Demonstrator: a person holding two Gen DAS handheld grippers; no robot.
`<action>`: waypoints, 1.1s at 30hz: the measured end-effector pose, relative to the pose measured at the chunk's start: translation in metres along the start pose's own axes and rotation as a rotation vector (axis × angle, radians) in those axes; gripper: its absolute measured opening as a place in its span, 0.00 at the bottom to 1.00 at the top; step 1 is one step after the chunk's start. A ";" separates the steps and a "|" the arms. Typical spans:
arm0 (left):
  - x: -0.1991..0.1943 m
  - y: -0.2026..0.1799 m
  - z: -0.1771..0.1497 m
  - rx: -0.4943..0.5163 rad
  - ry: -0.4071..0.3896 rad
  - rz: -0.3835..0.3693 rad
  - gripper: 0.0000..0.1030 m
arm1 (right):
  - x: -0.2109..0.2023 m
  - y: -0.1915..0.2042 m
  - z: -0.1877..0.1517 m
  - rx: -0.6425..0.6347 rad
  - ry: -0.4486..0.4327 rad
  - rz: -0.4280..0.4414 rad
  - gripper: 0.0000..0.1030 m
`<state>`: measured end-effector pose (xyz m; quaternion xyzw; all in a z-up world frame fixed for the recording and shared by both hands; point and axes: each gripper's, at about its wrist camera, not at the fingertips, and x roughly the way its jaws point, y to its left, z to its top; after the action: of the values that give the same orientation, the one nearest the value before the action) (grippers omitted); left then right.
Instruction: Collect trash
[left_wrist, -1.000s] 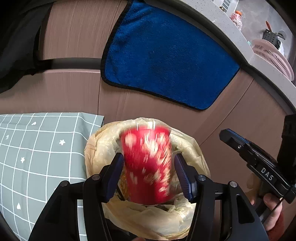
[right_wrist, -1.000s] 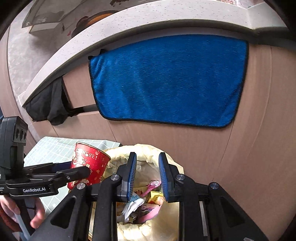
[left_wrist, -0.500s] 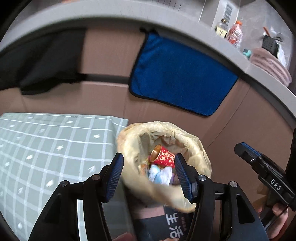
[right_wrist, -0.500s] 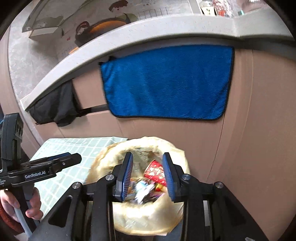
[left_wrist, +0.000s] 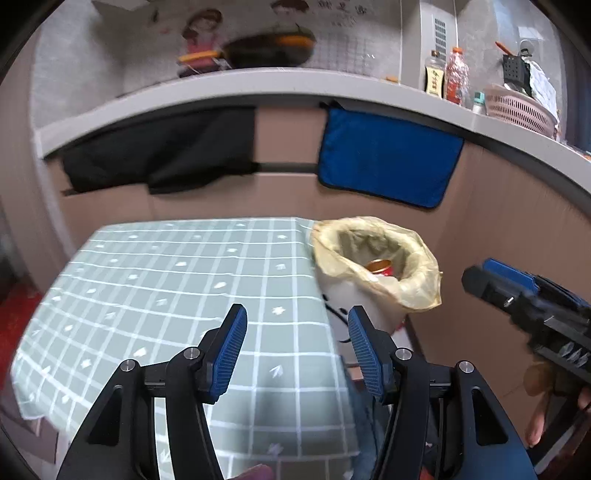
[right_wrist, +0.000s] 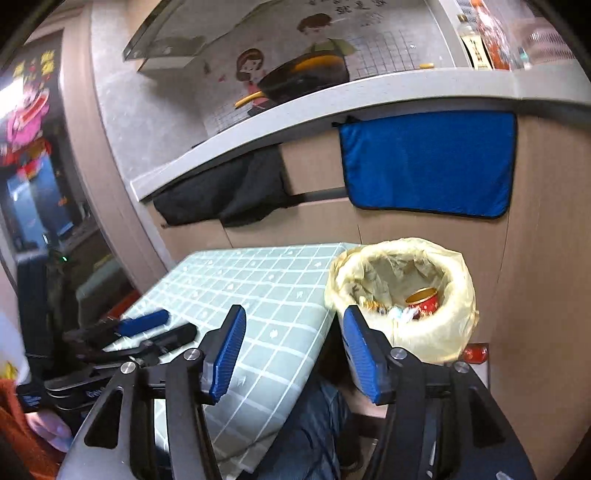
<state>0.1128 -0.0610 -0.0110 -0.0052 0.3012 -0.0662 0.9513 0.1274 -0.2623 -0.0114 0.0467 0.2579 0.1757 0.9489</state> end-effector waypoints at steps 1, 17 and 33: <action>-0.009 0.002 -0.005 -0.004 -0.017 0.009 0.56 | -0.003 0.008 -0.005 -0.026 -0.005 -0.047 0.54; -0.074 0.024 -0.037 -0.061 -0.108 0.087 0.56 | -0.055 0.068 -0.044 -0.068 -0.072 -0.099 0.54; -0.089 0.027 -0.043 -0.056 -0.135 0.103 0.56 | -0.058 0.077 -0.045 -0.087 -0.075 -0.097 0.54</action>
<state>0.0195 -0.0220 0.0034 -0.0206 0.2379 -0.0085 0.9710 0.0341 -0.2106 -0.0091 -0.0007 0.2162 0.1386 0.9665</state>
